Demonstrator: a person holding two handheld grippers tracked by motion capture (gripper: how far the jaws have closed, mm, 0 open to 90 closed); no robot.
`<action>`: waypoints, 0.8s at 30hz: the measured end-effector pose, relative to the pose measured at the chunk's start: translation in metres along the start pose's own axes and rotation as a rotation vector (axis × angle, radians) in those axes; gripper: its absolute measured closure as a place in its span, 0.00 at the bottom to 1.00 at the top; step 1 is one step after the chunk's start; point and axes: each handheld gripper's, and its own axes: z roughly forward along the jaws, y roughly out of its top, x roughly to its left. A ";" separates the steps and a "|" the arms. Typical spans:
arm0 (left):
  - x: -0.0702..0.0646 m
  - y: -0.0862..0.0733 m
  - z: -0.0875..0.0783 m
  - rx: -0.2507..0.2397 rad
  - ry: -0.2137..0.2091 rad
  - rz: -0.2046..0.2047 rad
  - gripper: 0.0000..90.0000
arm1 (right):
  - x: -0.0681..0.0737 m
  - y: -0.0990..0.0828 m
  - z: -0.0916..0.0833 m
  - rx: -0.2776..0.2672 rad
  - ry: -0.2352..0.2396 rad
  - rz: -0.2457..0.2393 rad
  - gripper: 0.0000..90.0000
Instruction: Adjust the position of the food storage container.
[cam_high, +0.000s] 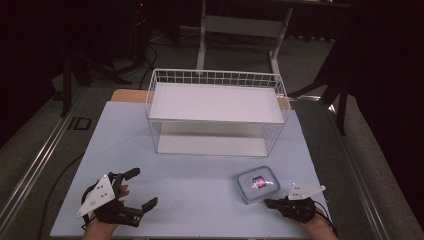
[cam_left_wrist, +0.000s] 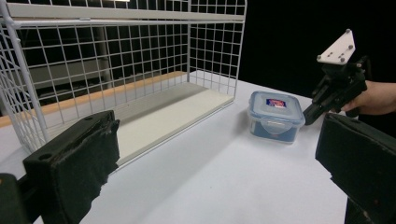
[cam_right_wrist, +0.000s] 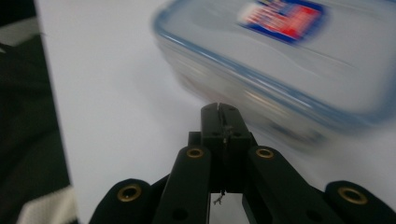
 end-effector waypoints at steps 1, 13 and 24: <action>0.000 0.000 0.000 0.001 0.000 0.002 0.01 | -0.004 -0.002 -0.004 -0.004 -0.016 0.011 1.00; 0.000 0.000 0.001 0.002 -0.001 0.001 0.01 | -0.043 -0.009 -0.013 -0.031 -0.191 0.119 1.00; 0.000 0.000 0.001 0.004 -0.002 0.002 0.01 | -0.029 -0.001 0.006 -0.027 -0.103 0.121 1.00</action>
